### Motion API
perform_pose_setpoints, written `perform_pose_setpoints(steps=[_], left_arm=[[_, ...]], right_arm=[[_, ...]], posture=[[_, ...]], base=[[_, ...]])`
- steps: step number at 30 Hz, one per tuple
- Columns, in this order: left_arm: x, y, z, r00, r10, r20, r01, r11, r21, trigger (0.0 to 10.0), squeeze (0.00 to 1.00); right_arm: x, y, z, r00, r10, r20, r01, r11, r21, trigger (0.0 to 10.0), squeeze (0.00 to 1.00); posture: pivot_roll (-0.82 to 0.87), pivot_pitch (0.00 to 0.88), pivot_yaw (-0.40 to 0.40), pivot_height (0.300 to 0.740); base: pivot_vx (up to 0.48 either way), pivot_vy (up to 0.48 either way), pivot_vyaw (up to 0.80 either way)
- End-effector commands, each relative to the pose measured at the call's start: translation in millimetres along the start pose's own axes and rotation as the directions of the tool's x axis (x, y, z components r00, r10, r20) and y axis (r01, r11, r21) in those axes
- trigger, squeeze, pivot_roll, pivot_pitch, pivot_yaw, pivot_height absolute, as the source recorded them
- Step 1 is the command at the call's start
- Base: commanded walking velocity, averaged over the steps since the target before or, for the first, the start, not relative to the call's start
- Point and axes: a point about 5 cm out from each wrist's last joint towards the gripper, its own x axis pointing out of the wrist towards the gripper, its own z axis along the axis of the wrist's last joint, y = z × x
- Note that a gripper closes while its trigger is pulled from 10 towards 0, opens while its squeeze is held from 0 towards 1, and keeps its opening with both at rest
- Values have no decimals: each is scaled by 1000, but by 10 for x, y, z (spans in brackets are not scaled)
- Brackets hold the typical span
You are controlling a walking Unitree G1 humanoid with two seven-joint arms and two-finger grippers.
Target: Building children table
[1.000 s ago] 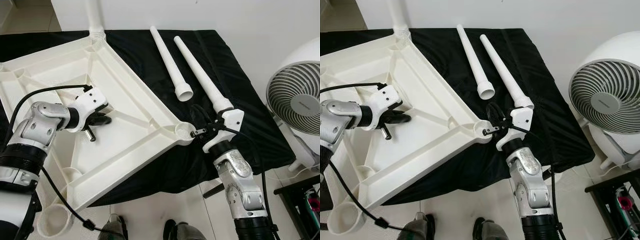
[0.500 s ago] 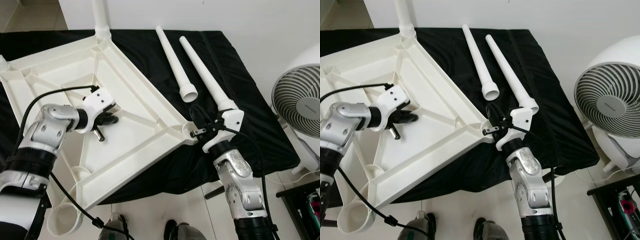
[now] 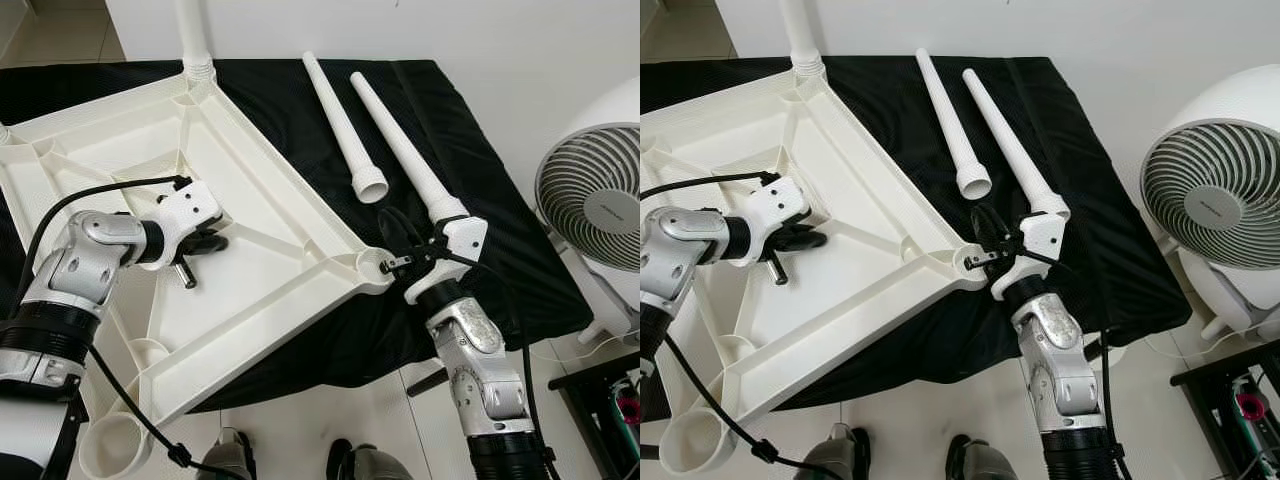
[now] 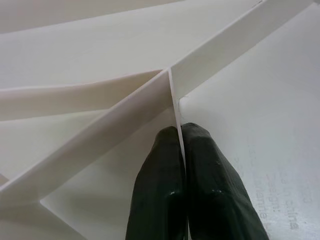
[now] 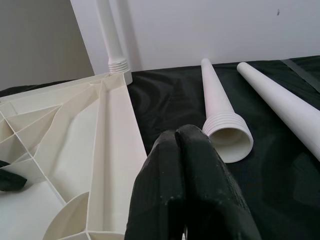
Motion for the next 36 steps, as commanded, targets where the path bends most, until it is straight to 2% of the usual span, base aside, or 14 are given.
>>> perform_pose_setpoints(steps=[1, 5, 11, 16, 17, 18, 19, 20, 25, 28, 31, 32, 33, 36], left_arm=[[-70, 115, -211, 977, 190, -100, -190, 982, 13, 0, 0], [-115, 131, -253, 976, 183, -115, -180, 983, 29, 0, 0], [-287, 217, -391, 965, 194, -175, -184, 980, 73, 0, 0], [-359, 240, -382, 968, 186, -167, -176, 982, 70, 0, 0], [-340, 199, -337, 978, 155, -138, -150, 988, 42, 10000, 20], [-340, 199, -337, 978, 155, -138, -150, 988, 42, 10000, 20], [-325, 141, -282, 989, 109, -101, -107, 994, 28, 10000, 1000], [-325, 141, -282, 989, 109, -101, -107, 994, 28, 10000, 1000], [-344, 13, -49, 999, -26, 42, 25, 999, 23, 10000, 1000], [-398, -81, 212, 972, -141, 188, 137, 990, 34, 10000, 1000], [-398, -81, 212, 972, -141, 188, 137, 990, 34, 10000, 1000], [-422, -91, 421, 933, -174, 316, 169, 985, 43, 10000, 0], [-408, -65, 493, 920, -158, 359, 156, 987, 34, 10000, 0], [-396, -47, 538, 912, -146, 384, 147, 989, 27, 10000, 0]], right_arm=[[-13, 7, -15, 1000, 6, -7, -6, 1000, 2, 10000, 0], [-17, 4, -13, 1000, 4, -7, -4, 1000, 0, 10000, 0], [-27, -8, -12, 1000, 0, -9, 0, 1000, -1, 10000, 0], [-26, -1, -23, 1000, 1, -11, -1, 1000, 1, 10000, 0], [-21, 3, -27, 1000, 3, -12, -3, 1000, 3, 10000, 0], [-21, 3, -27, 1000, 3, -12, -3, 1000, 3, 10000, 0], [-18, 6, -28, 1000, 5, -12, -5, 1000, 4, 10000, 0], [-18, 6, -28, 1000, 5, -12, -5, 1000, 4, 10000, 0], [-11, -1, -30, 1000, 8, -14, -8, 1000, 4, 10000, 0], [3, -14, -25, 1000, 11, -12, -11, 1000, 6, 10000, 0], [3, -14, -25, 1000, 11, -12, -11, 1000, 6, 10000, 0], [24, -32, -19, 1000, 10, -11, -10, 1000, 4, 10000, 0], [41, -43, -13, 1000, 10, -10, -10, 1000, 1, 10000, 0], [52, -51, -8, 1000, 11, -9, -11, 1000, -2, 10000, 0]], posture=[[108, 160, -39, 740], [105, 162, -38, 740], [110, 171, -37, 740], [116, 174, -37, 740], [117, 175, -38, 740], [117, 175, -38, 740], [117, 176, -40, 740], [117, 176, -40, 740], [115, 177, -43, 740], [114, 176, -45, 740], [114, 176, -45, 740], [115, 177, -50, 740], [113, 176, -53, 740], [113, 176, -53, 740]], base=[[0, 0, 0], [0, 0, 0], [0, 0, 0], [0, 0, 0], [0, 0, 0], [0, 0, 0], [0, 0, 0], [0, 0, 0], [0, 0, 0], [0, 0, 0], [0, 0, 0], [0, 0, 0], [0, 0, 0], [0, 0, 0]])
